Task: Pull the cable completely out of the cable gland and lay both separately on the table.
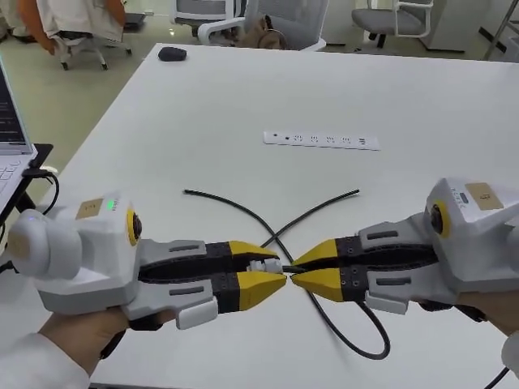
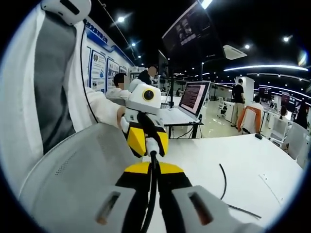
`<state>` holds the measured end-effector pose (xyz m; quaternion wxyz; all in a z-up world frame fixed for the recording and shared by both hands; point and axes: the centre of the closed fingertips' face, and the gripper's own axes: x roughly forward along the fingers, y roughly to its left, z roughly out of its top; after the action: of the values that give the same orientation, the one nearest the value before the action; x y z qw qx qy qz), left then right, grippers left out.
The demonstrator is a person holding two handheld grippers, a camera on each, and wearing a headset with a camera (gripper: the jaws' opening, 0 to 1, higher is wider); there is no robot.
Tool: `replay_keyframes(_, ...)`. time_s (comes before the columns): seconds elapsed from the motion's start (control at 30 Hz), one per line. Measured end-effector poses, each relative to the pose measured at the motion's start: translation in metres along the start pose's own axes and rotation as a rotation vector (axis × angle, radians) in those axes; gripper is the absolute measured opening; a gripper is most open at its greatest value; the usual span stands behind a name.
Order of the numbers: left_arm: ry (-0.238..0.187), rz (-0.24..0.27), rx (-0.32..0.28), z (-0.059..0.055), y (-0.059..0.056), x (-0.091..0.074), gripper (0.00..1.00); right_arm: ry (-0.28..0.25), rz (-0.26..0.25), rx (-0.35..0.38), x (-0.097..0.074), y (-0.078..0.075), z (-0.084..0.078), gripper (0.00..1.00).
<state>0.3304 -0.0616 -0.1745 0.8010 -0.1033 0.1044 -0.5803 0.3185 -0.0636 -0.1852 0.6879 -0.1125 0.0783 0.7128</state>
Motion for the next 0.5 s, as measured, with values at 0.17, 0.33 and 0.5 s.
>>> replay_keyframes(0.17,0.007,0.002,0.003,-0.001,0.000,0.001,0.17,0.010,0.005,-0.014,-0.001,0.001,-0.003,0.02)
replay_keyframes(0.33,0.014,0.002,0.007,-0.003,-0.001,0.002,0.17,0.014,0.007,-0.024,-0.002,0.001,-0.006,0.02)
replay_keyframes(0.5,0.015,0.013,0.010,-0.003,0.002,0.001,0.17,0.024,-0.009,-0.012,-0.006,-0.002,-0.012,0.02)
